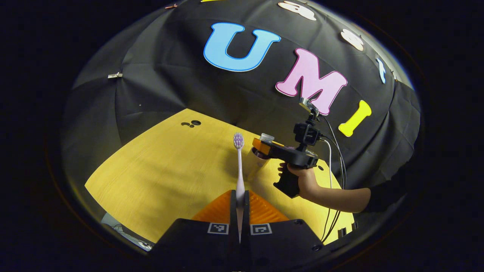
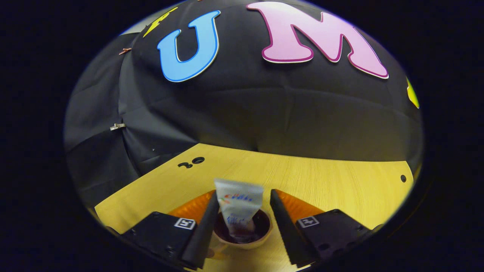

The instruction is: Put the toothbrush and toothpaste on the desktop into the cup, then pick up the cup and place it on the coaster on the desktop.

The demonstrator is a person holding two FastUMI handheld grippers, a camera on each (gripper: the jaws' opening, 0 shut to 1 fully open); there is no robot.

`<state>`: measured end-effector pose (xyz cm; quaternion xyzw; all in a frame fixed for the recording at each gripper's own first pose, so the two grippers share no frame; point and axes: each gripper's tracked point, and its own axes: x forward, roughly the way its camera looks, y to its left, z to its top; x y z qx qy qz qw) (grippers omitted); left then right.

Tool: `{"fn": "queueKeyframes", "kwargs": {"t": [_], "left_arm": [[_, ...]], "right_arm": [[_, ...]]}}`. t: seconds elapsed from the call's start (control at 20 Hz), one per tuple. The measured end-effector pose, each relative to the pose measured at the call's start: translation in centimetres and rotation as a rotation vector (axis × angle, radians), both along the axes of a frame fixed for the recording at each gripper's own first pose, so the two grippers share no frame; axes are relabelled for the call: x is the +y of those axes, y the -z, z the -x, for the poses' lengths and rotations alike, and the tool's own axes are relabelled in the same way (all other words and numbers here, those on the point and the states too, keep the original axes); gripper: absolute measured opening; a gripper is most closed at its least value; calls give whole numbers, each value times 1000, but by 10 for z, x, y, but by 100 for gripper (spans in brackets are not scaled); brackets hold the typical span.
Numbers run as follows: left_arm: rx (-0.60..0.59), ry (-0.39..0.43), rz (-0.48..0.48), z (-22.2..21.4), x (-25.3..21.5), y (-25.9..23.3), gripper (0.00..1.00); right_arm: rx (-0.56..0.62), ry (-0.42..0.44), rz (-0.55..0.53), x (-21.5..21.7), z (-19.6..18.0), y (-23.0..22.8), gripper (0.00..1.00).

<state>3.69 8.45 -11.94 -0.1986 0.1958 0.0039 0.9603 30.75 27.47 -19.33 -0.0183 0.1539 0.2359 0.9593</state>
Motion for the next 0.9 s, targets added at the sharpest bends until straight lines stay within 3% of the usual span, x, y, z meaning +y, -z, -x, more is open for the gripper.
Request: {"fn": "queueKeyframes", "kwargs": {"t": [0.05, 0.2, 0.5, 0.9], "left_arm": [[1, 4, -4, -1, -2, 1, 6], [-20, 15, -20, -14, -8, -4, 6], [-137, 50, -46, -66, -22, -34, 6], [-311, 72, -67, -166, -28, -60, 6]], "right_arm": [[8, -2, -16, -2, 4, -5, 89], [17, 3, -57, -11, 17, -23, 98], [-13, 21, -81, -55, 49, -60, 98], [-47, 102, -46, -144, 72, -79, 98]]}}
